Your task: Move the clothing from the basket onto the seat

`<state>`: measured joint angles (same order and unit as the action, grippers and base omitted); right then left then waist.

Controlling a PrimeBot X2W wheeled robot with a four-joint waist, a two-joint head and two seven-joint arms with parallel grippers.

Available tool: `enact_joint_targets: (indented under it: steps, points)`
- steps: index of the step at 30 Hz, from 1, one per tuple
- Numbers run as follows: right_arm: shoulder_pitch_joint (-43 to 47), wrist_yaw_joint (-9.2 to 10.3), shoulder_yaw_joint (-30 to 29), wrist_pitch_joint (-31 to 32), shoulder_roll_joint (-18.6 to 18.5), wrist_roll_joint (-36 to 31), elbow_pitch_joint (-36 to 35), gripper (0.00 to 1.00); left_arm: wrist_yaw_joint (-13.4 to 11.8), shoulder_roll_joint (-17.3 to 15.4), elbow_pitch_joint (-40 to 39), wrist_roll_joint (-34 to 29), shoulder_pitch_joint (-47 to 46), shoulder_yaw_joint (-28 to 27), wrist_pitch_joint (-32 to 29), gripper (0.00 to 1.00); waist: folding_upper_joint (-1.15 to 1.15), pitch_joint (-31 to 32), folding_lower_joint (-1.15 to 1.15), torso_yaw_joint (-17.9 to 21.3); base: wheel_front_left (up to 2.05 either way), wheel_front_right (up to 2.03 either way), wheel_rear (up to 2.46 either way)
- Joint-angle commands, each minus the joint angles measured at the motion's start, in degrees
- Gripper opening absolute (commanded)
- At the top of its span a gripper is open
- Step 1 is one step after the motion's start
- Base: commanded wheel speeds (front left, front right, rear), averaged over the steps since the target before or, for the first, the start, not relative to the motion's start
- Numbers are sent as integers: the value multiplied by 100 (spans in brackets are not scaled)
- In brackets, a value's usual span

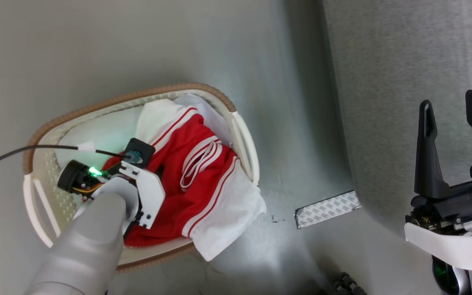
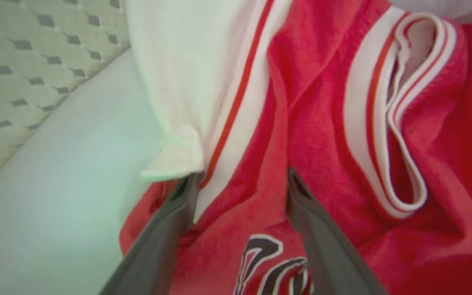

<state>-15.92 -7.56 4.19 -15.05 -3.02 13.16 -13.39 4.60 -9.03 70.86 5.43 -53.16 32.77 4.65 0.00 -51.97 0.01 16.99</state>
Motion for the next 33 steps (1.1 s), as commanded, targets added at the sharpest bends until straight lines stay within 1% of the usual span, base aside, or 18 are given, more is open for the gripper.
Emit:
enact_joint_targets:
  steps: [1,2,3,6,8,13,16,19,24,26,30,33]
  points:
    - [34,15,-7,-18,16,-42,-54,100,27,-20,51,-36,-50,26,24,49,0,-47,-1,-58,9,9,9]
    - [39,15,1,-18,16,-67,-70,100,44,-22,70,-44,-49,58,43,13,0,-67,-1,-78,10,10,10]
    - [38,15,8,-18,16,-83,-85,100,75,-30,92,-36,-46,81,42,0,0,-81,-1,-100,11,11,11]
    - [56,15,2,-19,16,-149,-130,100,134,-25,132,24,-58,123,113,0,0,-97,-1,-167,5,5,5]
    - [77,15,-51,-19,15,-176,-122,100,180,61,143,130,-74,103,187,0,0,-63,-1,-218,0,0,0]
    - [90,15,-59,-19,12,-132,47,100,266,287,98,423,71,39,512,0,0,333,-1,-415,0,0,0]
    - [59,15,-119,-19,8,-99,198,100,283,403,-17,650,328,53,751,0,0,767,-1,-523,0,0,0]
    - [52,15,-139,-18,9,-61,394,100,286,508,-274,1007,666,230,864,0,0,1303,-1,-661,0,0,0]
    - [266,15,-179,-19,6,-54,748,100,280,567,-1019,1864,1288,574,952,0,0,2283,-1,-961,0,0,0]
    - [394,15,-234,-18,5,-53,896,100,281,541,-1349,2167,1473,727,952,0,0,2686,-1,-1115,0,0,0]
    - [698,15,-337,-19,-18,-34,1133,100,281,386,-1946,2648,1824,940,938,0,0,3398,-1,-1398,0,0,0]
    - [920,15,-378,-19,-92,11,1278,100,282,244,-2425,2849,2031,924,969,0,0,3860,-1,-1557,0,0,0]
